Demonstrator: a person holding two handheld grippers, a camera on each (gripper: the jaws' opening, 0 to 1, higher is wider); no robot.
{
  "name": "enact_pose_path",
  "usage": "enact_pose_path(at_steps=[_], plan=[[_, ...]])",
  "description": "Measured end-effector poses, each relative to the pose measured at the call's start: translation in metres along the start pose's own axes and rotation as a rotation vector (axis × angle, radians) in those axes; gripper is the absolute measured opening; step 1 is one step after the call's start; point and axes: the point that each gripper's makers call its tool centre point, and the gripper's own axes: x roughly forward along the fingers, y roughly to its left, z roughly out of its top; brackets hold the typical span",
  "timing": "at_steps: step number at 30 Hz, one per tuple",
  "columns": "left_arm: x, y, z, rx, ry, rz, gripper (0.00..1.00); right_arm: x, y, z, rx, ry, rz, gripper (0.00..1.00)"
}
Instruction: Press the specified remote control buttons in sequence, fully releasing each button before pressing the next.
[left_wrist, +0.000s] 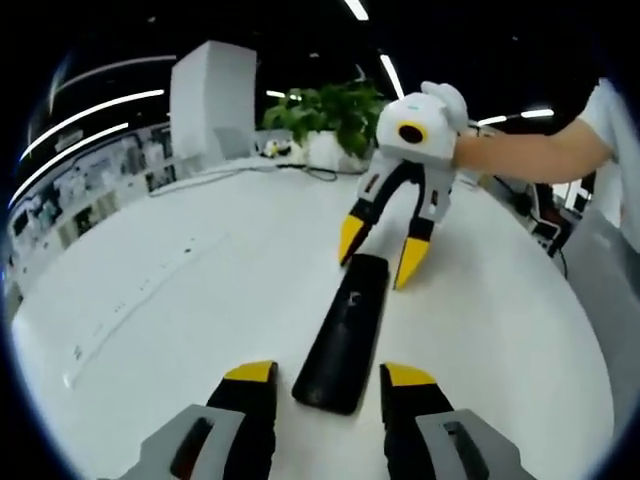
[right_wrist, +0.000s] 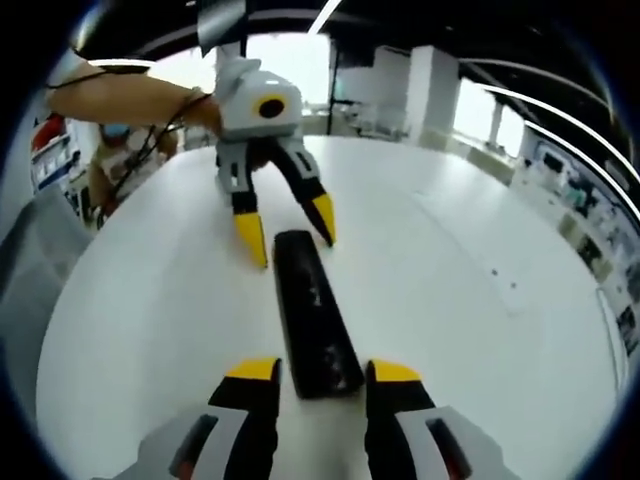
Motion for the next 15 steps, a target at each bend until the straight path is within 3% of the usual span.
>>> enact_pose_path(at_steps=[4, 9, 11, 15], plan=[[-0.005, 0.002, 0.007, -0.034, -0.062, 0.042, 0.45, 0.001, 0.002, 0.005, 0.027, -0.038, -0.016, 0.36], [-0.009, 0.005, 0.011, -0.071, -0.115, 0.126, 0.63, 0.000, 0.001, 0.011, 0.033, -0.077, -0.073, 0.41], [-0.012, 0.003, 0.012, -0.096, -0.143, 0.154, 0.65, -0.003, -0.001, 0.018, 0.066, -0.133, -0.102, 0.41], [-0.015, -0.003, 0.014, -0.120, -0.185, 0.188, 0.69, -0.008, 0.000, 0.019, 0.091, -0.165, -0.139, 0.44]])
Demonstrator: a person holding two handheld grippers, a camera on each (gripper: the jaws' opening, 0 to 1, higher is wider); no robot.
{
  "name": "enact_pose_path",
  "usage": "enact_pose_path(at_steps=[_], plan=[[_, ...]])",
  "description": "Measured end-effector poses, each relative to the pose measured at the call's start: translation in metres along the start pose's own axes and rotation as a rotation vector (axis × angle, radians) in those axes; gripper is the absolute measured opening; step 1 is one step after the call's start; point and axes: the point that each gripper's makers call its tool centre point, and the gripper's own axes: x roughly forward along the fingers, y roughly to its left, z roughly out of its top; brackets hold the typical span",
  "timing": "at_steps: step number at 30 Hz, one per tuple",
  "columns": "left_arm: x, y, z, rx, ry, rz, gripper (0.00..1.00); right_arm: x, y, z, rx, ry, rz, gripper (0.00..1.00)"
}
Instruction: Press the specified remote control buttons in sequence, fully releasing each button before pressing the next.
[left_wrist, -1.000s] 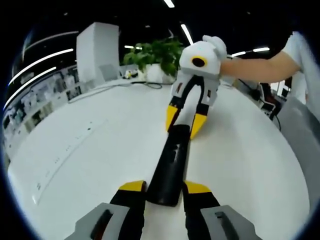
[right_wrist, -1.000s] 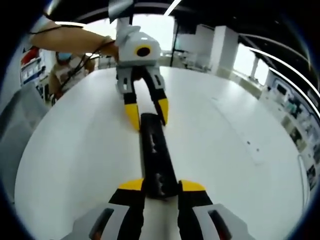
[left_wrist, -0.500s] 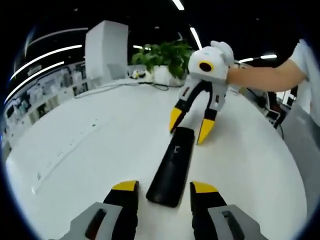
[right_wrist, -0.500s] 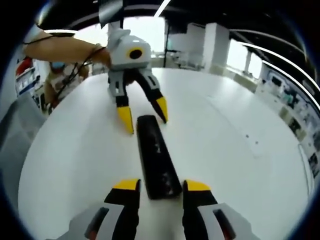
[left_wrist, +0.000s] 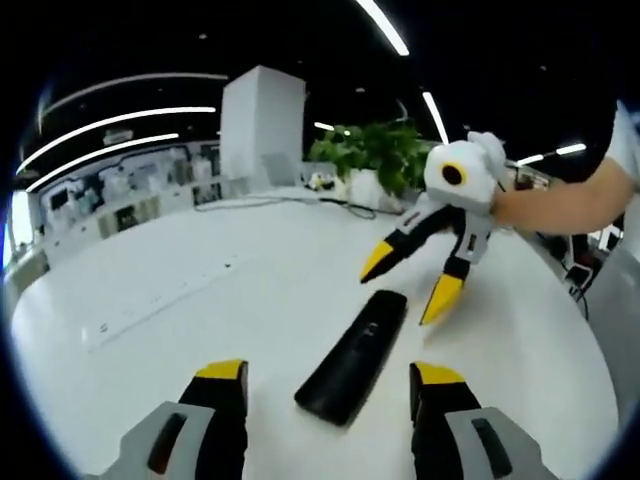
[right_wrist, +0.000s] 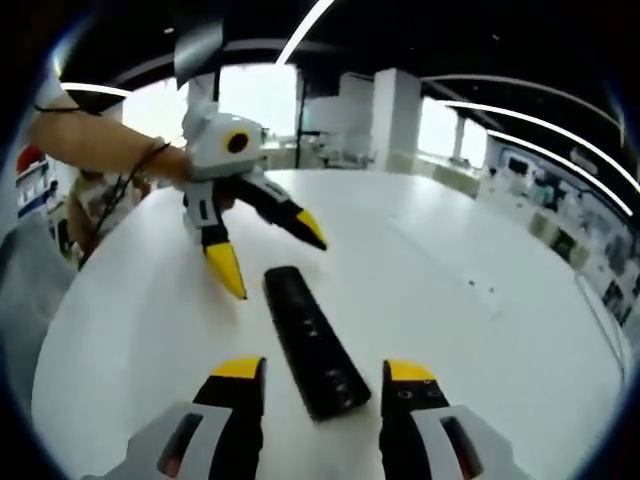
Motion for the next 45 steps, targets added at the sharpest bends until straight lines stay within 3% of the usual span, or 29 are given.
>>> enact_pose_path(at_steps=[8, 12, 13, 16, 26, 31, 42, 45], plan=[[-0.005, -0.007, -0.001, -0.042, -0.024, 0.060, 0.77, -0.004, 0.007, -0.003, 0.057, -0.026, -0.067, 0.51], [-0.011, -0.007, 0.001, -0.071, -0.050, 0.105, 0.79, -0.010, 0.003, 0.000, 0.124, -0.066, -0.145, 0.57], [-0.013, -0.006, 0.004, -0.097, -0.069, 0.131, 0.79, -0.014, -0.002, -0.001, 0.146, -0.071, -0.198, 0.57], [-0.017, -0.008, 0.007, -0.105, -0.099, 0.164, 0.79, -0.020, -0.004, -0.001, 0.172, -0.092, -0.265, 0.57], [-0.024, -0.026, 0.003, -0.132, -0.106, 0.192, 0.79, -0.034, 0.010, -0.003, 0.235, -0.113, -0.324, 0.59], [-0.034, -0.035, 0.010, -0.174, -0.145, 0.216, 0.79, -0.043, 0.019, -0.001, 0.278, -0.126, -0.350, 0.59], [-0.056, -0.064, -0.001, -0.162, -0.111, 0.235, 0.77, -0.068, 0.047, -0.017, 0.310, -0.079, -0.374, 0.57], [-0.061, -0.071, -0.010, -0.144, -0.078, 0.250, 0.76, -0.072, 0.053, -0.022, 0.310, -0.069, -0.376, 0.57]])
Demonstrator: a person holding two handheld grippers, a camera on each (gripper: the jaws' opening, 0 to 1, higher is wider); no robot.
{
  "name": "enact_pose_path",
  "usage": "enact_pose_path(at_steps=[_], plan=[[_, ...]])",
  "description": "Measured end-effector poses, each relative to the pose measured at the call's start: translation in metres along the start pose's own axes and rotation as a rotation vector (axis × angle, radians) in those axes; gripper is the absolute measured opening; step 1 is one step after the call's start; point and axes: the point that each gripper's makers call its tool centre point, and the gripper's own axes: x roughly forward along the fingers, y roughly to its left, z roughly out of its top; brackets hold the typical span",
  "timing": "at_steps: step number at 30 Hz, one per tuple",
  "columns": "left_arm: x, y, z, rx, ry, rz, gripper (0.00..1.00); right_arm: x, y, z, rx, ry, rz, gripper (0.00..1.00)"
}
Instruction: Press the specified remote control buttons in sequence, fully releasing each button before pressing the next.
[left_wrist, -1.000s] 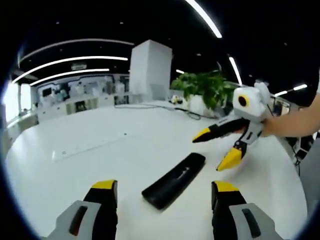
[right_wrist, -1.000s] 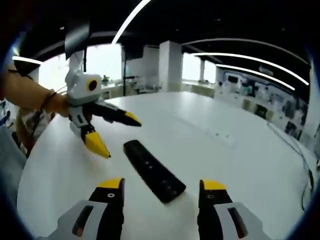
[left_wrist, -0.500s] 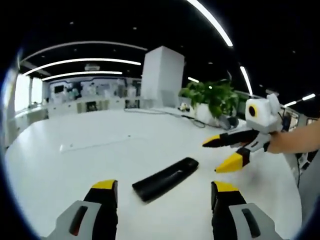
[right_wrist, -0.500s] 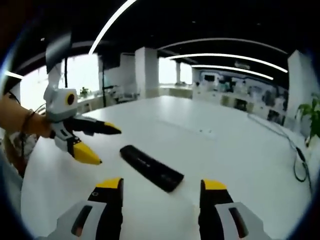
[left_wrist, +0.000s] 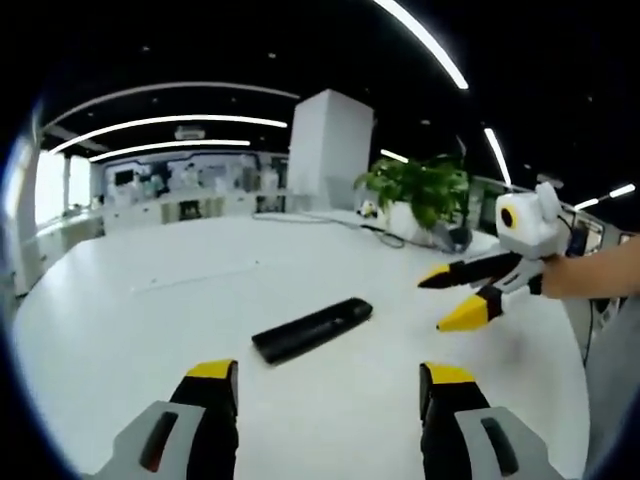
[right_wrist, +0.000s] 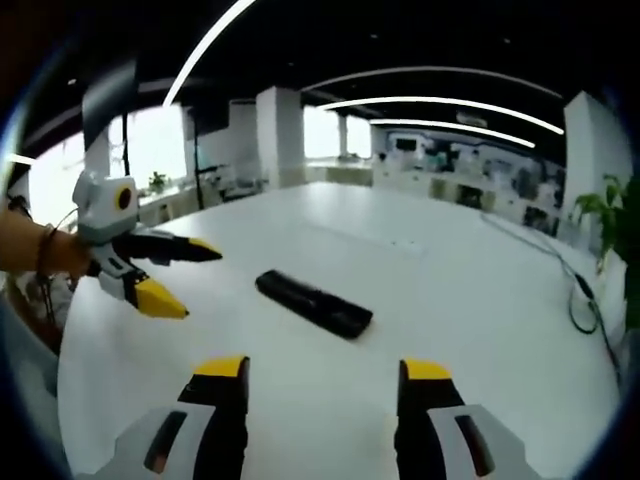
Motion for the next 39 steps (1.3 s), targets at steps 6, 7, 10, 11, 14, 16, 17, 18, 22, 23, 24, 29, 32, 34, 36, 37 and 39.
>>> enact_pose_path(at_steps=[6, 7, 10, 11, 14, 16, 17, 18, 22, 23, 24, 29, 32, 34, 36, 37, 39], plan=[[-0.013, -0.010, -0.005, 0.011, 0.016, 0.005, 0.76, -0.016, 0.007, -0.011, 0.001, 0.017, -0.002, 0.57], [-0.016, -0.011, -0.006, 0.021, 0.022, 0.011, 0.76, -0.019, 0.008, -0.012, 0.001, 0.019, -0.002, 0.57], [-0.024, -0.007, -0.008, 0.024, 0.022, 0.021, 0.76, -0.028, 0.016, -0.015, -0.008, 0.027, 0.000, 0.58], [-0.027, -0.009, -0.011, 0.027, 0.027, 0.030, 0.76, -0.030, 0.019, -0.015, -0.009, 0.028, 0.002, 0.58], [-0.041, -0.018, -0.021, 0.031, 0.043, 0.047, 0.76, -0.042, 0.026, -0.021, -0.013, 0.043, -0.006, 0.58], [-0.045, -0.020, -0.024, 0.024, 0.046, 0.055, 0.76, -0.044, 0.025, -0.023, -0.007, 0.047, -0.009, 0.58], [-0.047, -0.017, -0.025, 0.019, 0.048, 0.058, 0.76, -0.045, 0.025, -0.024, 0.004, 0.052, -0.008, 0.58], [-0.049, -0.016, -0.026, 0.017, 0.049, 0.061, 0.76, -0.046, 0.025, -0.024, 0.010, 0.051, -0.006, 0.58], [-0.055, -0.021, -0.025, 0.007, 0.045, 0.074, 0.76, -0.052, 0.028, -0.024, 0.011, 0.060, -0.005, 0.57], [-0.056, -0.020, -0.026, 0.007, 0.045, 0.076, 0.76, -0.053, 0.029, -0.024, 0.012, 0.061, -0.004, 0.57], [-0.058, -0.021, -0.025, 0.007, 0.047, 0.079, 0.76, -0.055, 0.032, -0.025, 0.011, 0.067, 0.001, 0.57], [-0.067, -0.028, -0.020, 0.009, 0.043, 0.092, 0.76, -0.067, 0.043, -0.030, -0.009, 0.085, 0.019, 0.57], [-0.072, -0.033, -0.018, -0.006, 0.045, 0.098, 0.76, -0.076, 0.052, -0.032, -0.022, 0.100, 0.030, 0.56], [-0.075, -0.038, -0.018, -0.008, 0.046, 0.099, 0.76, -0.081, 0.055, -0.032, -0.026, 0.096, 0.038, 0.56], [-0.078, -0.037, -0.020, -0.014, 0.051, 0.095, 0.76, -0.087, 0.059, -0.030, -0.029, 0.094, 0.043, 0.56], [-0.080, -0.044, -0.021, -0.016, 0.059, 0.094, 0.76, -0.091, 0.061, -0.029, -0.031, 0.091, 0.048, 0.56], [-0.085, -0.045, -0.030, -0.015, 0.119, 0.109, 0.76, -0.096, 0.066, -0.029, -0.035, 0.091, 0.058, 0.56]])
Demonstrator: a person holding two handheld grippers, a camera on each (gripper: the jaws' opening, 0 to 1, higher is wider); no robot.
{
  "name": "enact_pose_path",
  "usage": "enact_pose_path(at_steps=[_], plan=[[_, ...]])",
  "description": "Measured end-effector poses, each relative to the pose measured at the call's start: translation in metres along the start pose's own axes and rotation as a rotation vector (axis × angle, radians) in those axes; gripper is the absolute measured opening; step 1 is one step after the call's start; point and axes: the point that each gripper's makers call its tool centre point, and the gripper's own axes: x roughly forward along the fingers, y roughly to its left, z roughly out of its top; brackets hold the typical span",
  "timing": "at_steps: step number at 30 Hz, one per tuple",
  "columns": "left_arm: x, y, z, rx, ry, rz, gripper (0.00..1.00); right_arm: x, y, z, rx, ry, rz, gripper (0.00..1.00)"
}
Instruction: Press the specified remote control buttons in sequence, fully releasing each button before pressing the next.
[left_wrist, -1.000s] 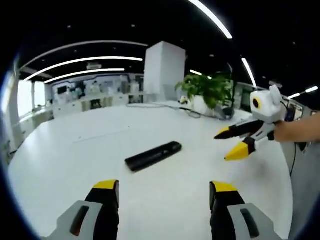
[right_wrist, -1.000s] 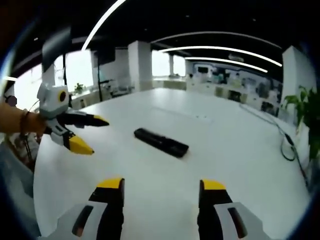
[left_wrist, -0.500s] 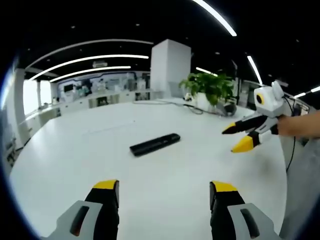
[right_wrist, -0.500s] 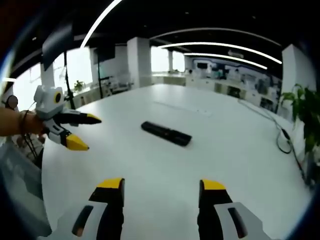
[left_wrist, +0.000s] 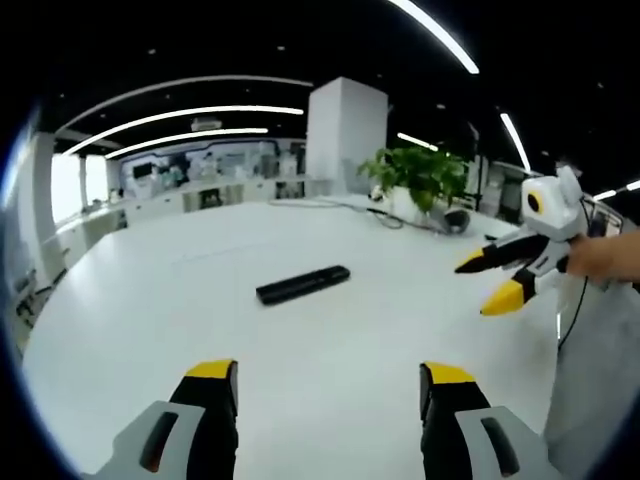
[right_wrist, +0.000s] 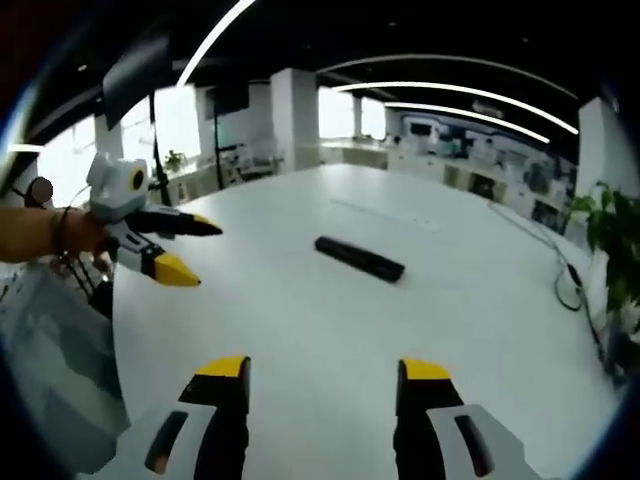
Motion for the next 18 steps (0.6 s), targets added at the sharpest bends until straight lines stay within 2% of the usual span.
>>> enact_pose_path(at_steps=[2, 8, 18], plan=[[-0.005, -0.002, 0.004, -0.026, -0.029, -0.005, 0.77, -0.004, 0.004, 0.000, 0.000, -0.006, 0.005, 0.56], [-0.020, -0.006, 0.009, -0.048, -0.042, 0.004, 0.78, -0.015, 0.016, 0.000, 0.016, -0.017, 0.023, 0.56], [-0.055, -0.036, 0.020, -0.036, -0.073, 0.020, 0.78, -0.043, 0.030, 0.007, 0.058, -0.052, 0.020, 0.56]])
